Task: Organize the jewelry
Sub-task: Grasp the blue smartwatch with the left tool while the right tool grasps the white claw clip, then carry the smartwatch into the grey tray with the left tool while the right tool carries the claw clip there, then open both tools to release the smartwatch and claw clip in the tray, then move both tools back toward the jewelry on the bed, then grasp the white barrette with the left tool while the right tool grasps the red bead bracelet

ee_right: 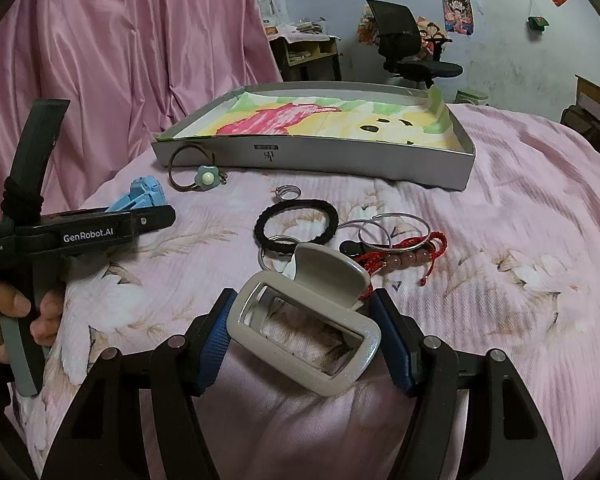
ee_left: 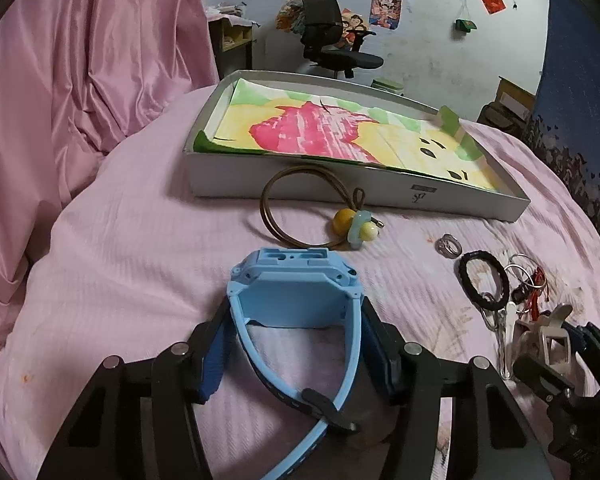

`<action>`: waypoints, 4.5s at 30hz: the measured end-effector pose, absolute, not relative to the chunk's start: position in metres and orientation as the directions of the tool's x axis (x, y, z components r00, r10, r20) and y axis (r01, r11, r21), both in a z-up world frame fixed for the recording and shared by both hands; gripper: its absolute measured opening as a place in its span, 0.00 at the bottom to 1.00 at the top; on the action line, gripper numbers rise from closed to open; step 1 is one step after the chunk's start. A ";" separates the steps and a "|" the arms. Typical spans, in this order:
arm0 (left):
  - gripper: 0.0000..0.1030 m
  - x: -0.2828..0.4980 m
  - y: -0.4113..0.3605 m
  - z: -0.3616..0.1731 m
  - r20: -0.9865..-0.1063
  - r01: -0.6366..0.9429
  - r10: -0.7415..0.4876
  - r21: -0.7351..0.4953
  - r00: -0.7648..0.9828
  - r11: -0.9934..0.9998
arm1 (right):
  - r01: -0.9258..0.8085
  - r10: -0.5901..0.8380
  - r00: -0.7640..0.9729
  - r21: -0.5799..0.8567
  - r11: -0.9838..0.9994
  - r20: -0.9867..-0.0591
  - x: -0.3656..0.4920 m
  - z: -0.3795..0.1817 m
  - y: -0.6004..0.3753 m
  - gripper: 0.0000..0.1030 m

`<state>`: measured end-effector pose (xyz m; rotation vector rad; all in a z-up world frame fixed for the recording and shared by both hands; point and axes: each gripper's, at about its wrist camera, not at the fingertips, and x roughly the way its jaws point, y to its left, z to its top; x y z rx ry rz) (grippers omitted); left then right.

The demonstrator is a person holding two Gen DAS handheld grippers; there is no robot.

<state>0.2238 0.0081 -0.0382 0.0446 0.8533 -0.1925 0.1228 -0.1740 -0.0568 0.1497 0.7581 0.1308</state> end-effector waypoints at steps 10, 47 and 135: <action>0.54 0.200 0.002 -0.023 -0.705 0.252 -0.210 -0.047 0.677 0.967 | -0.086 0.191 0.770 0.197 0.977 -0.609 0.112 -0.047 -0.178 0.57; 0.54 0.362 -0.016 -0.013 -0.784 0.143 -0.134 -0.058 0.607 0.988 | -0.045 0.203 0.827 0.298 0.953 -0.524 0.293 -0.022 -0.207 0.57; 0.33 0.183 -0.088 -0.047 -0.749 0.545 -0.529 -0.271 0.399 0.794 | -0.096 0.201 0.685 0.186 0.978 -0.701 0.126 -0.041 -0.236 0.40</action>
